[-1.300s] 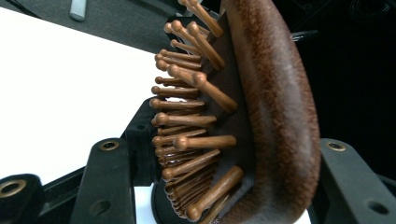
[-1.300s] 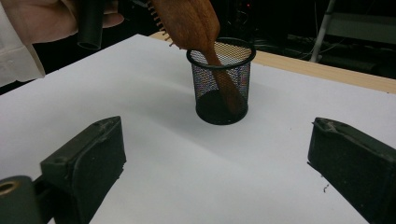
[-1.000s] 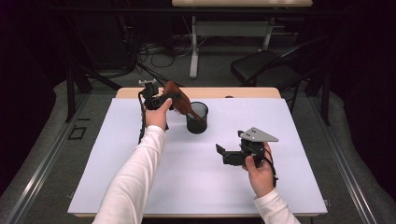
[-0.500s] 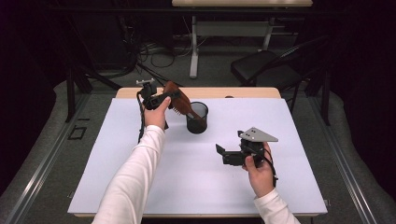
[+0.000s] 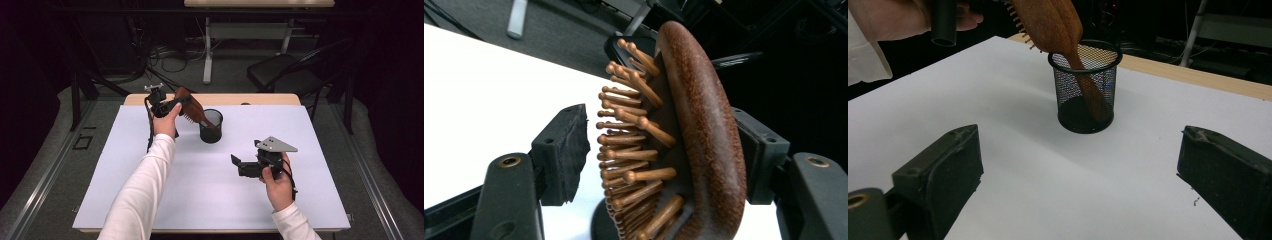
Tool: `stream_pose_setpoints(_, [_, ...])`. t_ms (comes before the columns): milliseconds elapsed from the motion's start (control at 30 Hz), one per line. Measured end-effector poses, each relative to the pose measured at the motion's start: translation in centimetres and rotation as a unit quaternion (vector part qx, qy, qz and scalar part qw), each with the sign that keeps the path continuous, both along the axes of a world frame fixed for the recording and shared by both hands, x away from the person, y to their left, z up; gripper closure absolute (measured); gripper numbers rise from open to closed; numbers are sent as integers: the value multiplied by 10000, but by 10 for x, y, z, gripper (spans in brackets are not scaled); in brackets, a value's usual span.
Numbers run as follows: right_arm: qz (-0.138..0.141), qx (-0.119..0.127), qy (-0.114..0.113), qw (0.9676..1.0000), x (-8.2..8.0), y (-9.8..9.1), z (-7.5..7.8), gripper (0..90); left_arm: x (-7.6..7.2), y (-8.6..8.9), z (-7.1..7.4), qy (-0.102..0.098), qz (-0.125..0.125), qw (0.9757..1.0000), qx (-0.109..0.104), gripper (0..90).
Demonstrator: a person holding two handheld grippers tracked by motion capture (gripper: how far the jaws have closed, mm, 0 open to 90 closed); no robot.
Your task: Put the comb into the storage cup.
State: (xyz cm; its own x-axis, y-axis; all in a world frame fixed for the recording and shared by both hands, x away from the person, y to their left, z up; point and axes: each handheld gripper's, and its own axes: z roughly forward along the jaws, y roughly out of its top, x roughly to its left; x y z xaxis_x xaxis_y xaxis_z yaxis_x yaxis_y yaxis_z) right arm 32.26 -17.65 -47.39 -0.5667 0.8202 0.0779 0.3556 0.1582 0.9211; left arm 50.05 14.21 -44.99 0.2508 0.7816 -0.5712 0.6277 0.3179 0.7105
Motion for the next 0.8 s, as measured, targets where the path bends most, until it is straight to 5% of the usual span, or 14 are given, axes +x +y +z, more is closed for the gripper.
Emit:
stream_pose_setpoints(300, [-4, -2, -1, 10000, 0, 1, 0, 39, -1, 2, 2, -17, -32, 10000, -12, 319])
stream_pose_setpoints(600, [5, -10, -15, 10000, 0, 1, 0, 39, -1, 7, 2, -120, 167, 9998, -2, 166])
stream_pose_setpoints(800, [9, -28, -13, 10000, 0, 1, 0, 38, -2, 11, 4, -117, 252, 9996, -36, 149])
